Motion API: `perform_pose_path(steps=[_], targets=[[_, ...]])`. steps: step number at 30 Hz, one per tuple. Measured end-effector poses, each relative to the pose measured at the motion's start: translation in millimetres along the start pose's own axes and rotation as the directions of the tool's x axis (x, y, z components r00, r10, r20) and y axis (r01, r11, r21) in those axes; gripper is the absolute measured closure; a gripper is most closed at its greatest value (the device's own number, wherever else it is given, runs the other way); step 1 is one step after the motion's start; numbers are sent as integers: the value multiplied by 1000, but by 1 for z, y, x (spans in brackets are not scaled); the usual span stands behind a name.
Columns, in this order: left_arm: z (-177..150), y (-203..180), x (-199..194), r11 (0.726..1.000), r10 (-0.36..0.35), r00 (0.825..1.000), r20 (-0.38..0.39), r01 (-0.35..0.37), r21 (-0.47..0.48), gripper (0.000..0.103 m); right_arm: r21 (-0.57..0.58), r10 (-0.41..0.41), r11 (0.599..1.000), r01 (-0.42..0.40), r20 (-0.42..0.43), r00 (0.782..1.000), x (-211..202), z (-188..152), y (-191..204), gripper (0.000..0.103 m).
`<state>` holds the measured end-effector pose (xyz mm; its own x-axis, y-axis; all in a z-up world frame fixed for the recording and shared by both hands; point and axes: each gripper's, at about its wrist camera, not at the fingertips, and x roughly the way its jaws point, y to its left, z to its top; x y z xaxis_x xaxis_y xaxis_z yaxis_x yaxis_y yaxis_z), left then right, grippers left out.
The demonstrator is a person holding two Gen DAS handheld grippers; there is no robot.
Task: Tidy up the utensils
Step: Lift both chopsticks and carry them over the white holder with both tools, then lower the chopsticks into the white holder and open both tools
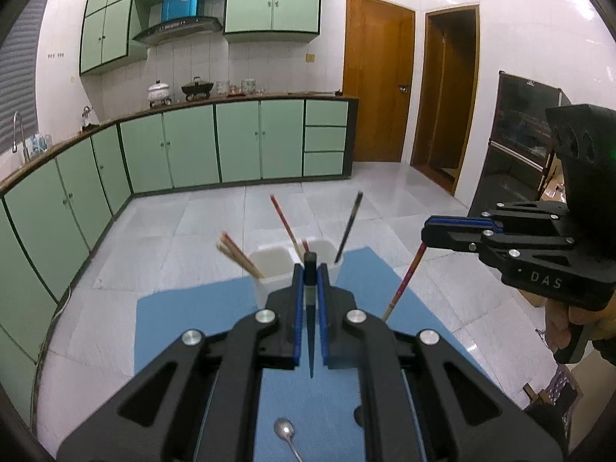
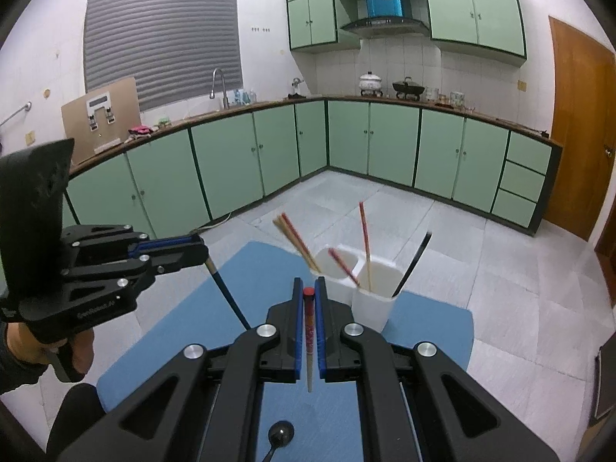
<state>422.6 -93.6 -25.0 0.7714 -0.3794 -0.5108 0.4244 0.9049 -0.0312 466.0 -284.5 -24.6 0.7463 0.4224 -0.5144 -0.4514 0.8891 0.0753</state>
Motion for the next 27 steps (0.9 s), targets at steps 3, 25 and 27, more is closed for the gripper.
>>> perform_pose_path(steps=[3, 25, 27], targets=[[24, 6, -5, 1000, 9, 1000, 29, -9, -1, 97, -2, -13, 1000, 13, 24, 1000, -5, 21, -5, 97], [133, 19, 77, 998, 69, 990, 127, -67, -21, 97, -22, -169, 985, 170, 43, 985, 57, 127, -58, 97], [129, 23, 92, 997, 73, 990, 120, -68, -39, 97, -14, -168, 986, 168, 32, 985, 67, 123, -61, 97]])
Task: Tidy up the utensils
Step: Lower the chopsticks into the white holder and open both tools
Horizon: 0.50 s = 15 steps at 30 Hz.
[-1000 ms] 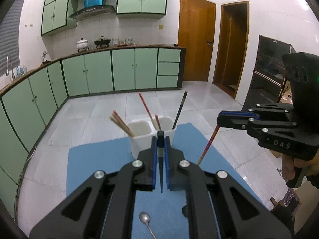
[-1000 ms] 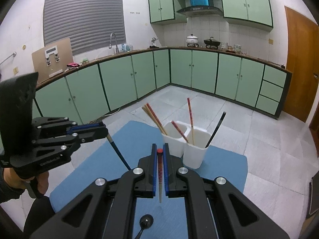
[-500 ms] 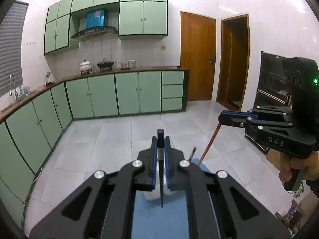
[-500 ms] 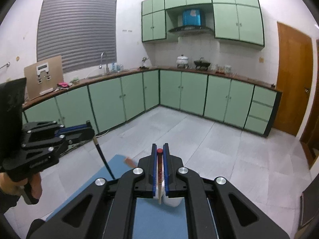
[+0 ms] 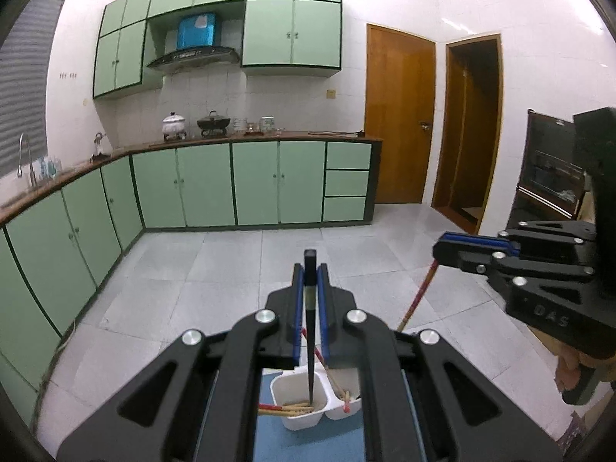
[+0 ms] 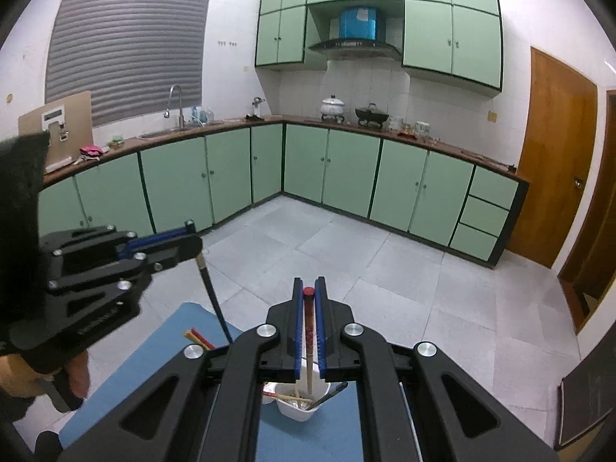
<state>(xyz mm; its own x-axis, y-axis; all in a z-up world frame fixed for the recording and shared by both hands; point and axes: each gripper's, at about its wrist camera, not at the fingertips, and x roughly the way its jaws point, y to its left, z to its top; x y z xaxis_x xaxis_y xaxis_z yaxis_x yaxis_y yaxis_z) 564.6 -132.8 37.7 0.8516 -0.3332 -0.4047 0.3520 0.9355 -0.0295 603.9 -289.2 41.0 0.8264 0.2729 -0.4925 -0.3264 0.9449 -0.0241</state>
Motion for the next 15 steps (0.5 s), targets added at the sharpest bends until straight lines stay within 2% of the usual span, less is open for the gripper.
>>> perform_pose_path(steps=[9, 15], targets=[[-29, 21, 49, 999, 17, 999, -46, -18, -34, 97, 24, 16, 1000, -15, -47, 999, 37, -25, -9, 97], [-41, 31, 64, 999, 20, 998, -67, -22, -44, 97, 38, 22, 999, -19, -80, 997, 57, -39, -11, 97]])
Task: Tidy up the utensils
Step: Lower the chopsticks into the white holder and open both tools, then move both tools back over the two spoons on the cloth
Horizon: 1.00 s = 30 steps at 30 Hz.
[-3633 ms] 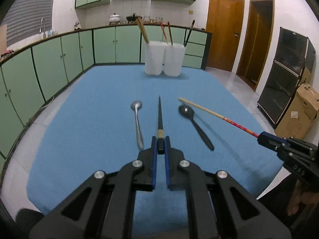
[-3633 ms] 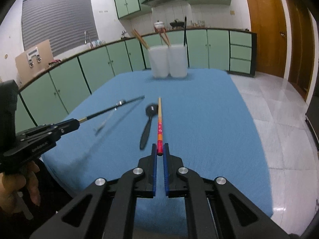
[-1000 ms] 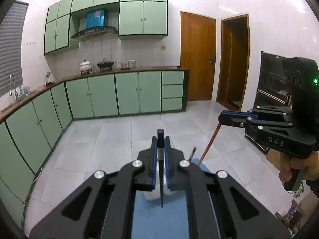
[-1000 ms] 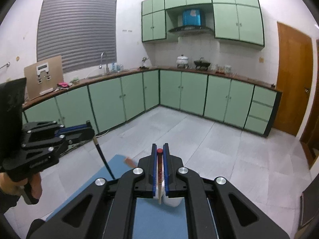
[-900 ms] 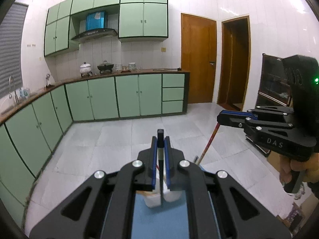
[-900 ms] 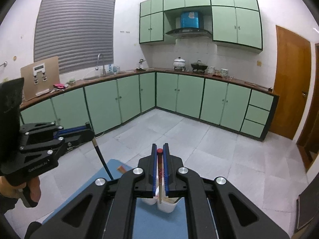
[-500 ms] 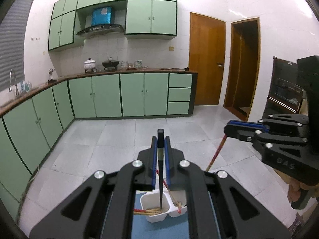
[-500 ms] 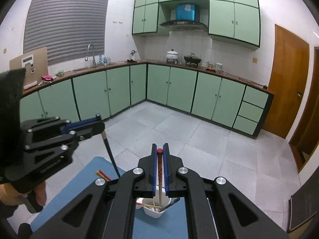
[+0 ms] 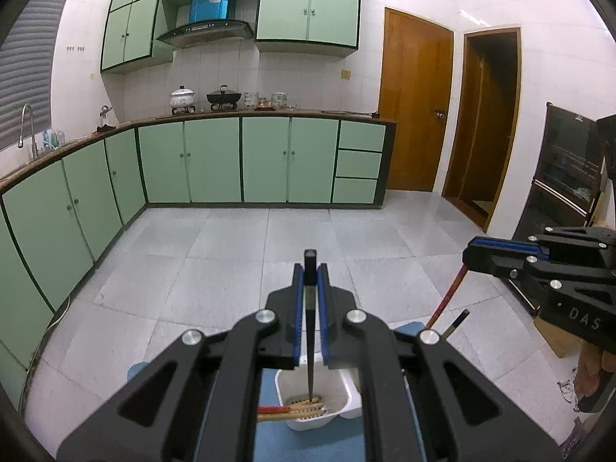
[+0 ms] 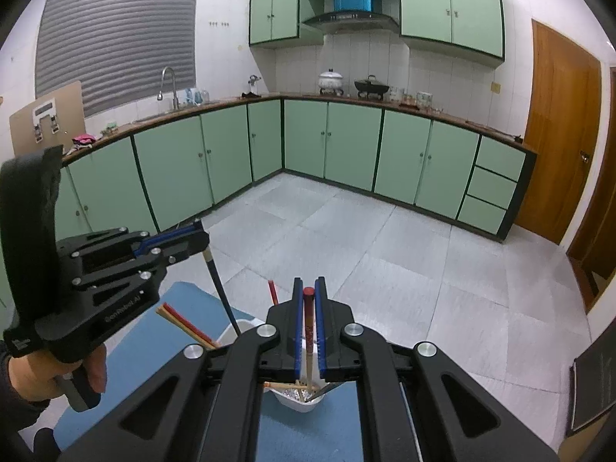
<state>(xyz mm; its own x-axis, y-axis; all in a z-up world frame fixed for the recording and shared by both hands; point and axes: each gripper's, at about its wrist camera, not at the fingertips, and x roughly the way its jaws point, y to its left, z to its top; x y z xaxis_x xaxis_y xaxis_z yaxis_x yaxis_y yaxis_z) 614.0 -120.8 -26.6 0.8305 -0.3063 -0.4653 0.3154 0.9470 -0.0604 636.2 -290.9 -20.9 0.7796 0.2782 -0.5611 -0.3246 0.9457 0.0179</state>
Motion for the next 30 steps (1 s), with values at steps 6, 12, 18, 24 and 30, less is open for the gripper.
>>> perform_pose_path(steps=[6, 12, 18, 24, 30], targets=[[-11, 4, 11, 1000, 3, 1000, -26, -3, -6, 97, 3, 7, 1000, -7, -31, 999, 15, -13, 1, 97], [-24, 5, 20, 1000, 7, 998, -61, -8, -7, 96, 14, 16, 1000, -15, -65, 998, 23, -24, 0, 94], [-27, 6, 17, 1000, 12, 998, -64, -12, -1, 96, 30, 20, 999, -19, -55, 998, 17, -25, -1, 91], [-26, 2, -12, 1000, 17, 999, -33, -16, 27, 91, 27, 29, 999, -29, -18, 999, -7, -28, 4, 91], [-36, -5, -64, 998, 9, 1000, 4, -10, 57, 75, 34, 50, 998, -51, 37, 998, -49, -36, 9, 91]])
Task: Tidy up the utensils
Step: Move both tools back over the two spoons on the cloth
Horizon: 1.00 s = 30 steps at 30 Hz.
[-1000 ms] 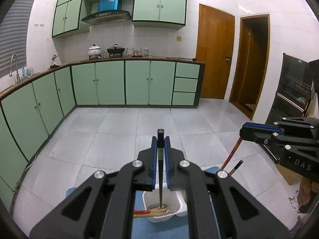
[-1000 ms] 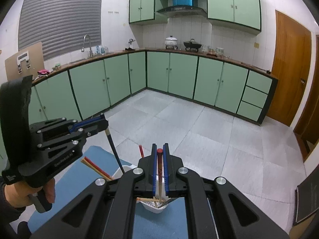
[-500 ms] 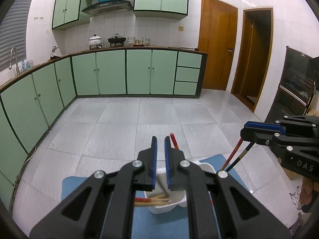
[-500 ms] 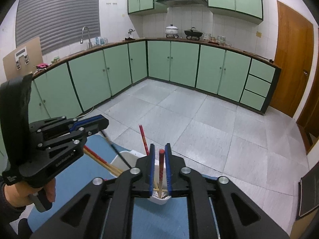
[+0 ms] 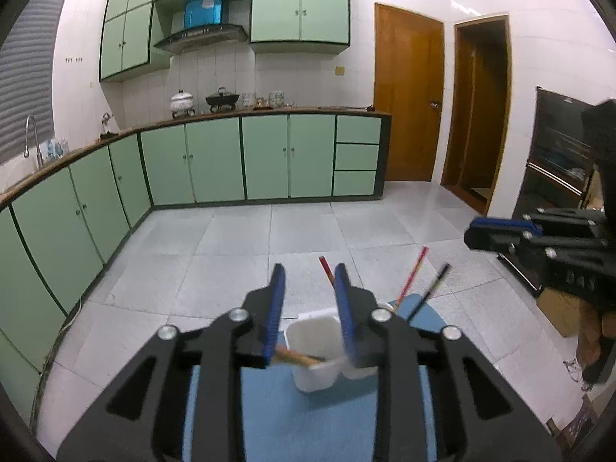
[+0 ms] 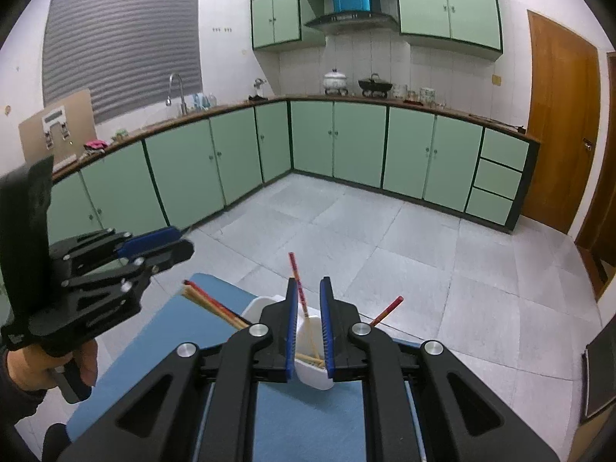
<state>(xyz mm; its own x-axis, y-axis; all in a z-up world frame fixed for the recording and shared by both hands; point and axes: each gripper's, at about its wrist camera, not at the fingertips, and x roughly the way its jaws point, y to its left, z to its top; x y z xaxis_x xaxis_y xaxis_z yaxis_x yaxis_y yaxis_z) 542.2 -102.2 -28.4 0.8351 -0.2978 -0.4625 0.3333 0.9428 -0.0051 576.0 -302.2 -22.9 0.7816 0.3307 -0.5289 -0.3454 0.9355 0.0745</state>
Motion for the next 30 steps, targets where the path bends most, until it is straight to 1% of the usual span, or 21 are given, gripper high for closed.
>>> perform_pose_path(steps=[1, 4, 6, 7, 8, 9, 11, 13, 16, 18, 20, 21, 23, 25, 27, 30], targets=[[-2, -1, -8, 1000, -2, 1000, 3, 2, 2, 73, 4, 7, 1000, -7, 10, 1000, -10, -4, 2, 91], [-20, -1, -37, 1000, -12, 1000, 3, 12, 0, 63, 10, 20, 1000, -20, 33, 999, -34, -17, 10, 90], [-38, 1, -60, 1000, -7, 1000, 3, 7, -9, 48, 26, 32, 999, -33, 47, 998, -53, -34, 15, 87], [-48, 3, -71, 1000, -7, 1000, -2, 7, -17, 44, 25, 30, 999, -32, 54, 998, -62, -43, 18, 85], [-56, 5, -81, 1000, -6, 1000, -5, 6, -24, 37, 22, 27, 999, -29, 62, 998, -71, -53, 23, 84], [-68, 6, -91, 999, -3, 1000, -6, 3, -33, 32, 18, 25, 999, -27, 67, 997, -80, -66, 28, 83], [-89, 8, -109, 999, -1, 1000, -23, 1, -41, 29, 21, 24, 999, -25, 70, 997, -94, -90, 38, 82], [-118, 10, -127, 998, 19, 999, -45, -22, -59, 26, 25, 16, 1000, -18, 70, 997, -108, -121, 49, 79], [-156, 8, -147, 997, 37, 996, -79, -43, -65, 23, 56, 0, 998, -3, 58, 998, -123, -176, 64, 75], [-192, 0, -161, 996, 47, 993, -110, -54, -69, 20, 84, 0, 996, -2, 34, 999, -127, -211, 73, 74], [-220, -5, -167, 994, 36, 989, -142, -51, -101, 18, 126, 4, 992, -5, 1, 1000, -128, -251, 82, 73], [-234, -9, -168, 992, 29, 986, -164, -49, -119, 18, 140, 7, 990, -3, -33, 999, -126, -274, 89, 73], [-262, -19, -167, 991, 23, 978, -209, -49, -124, 18, 160, 2, 987, 10, -78, 997, -120, -305, 97, 73], [-281, -26, -164, 991, 28, 971, -239, -58, -118, 18, 192, 15, 981, 9, -124, 992, -114, -330, 102, 73], [-302, -33, -162, 989, 5, 964, -267, -43, -139, 17, 186, 4, 982, 24, -147, 989, -111, -350, 112, 73], [-322, -37, -155, 986, 4, 956, -294, -52, -157, 17, 184, 9, 983, 22, -167, 986, -103, -365, 124, 73]])
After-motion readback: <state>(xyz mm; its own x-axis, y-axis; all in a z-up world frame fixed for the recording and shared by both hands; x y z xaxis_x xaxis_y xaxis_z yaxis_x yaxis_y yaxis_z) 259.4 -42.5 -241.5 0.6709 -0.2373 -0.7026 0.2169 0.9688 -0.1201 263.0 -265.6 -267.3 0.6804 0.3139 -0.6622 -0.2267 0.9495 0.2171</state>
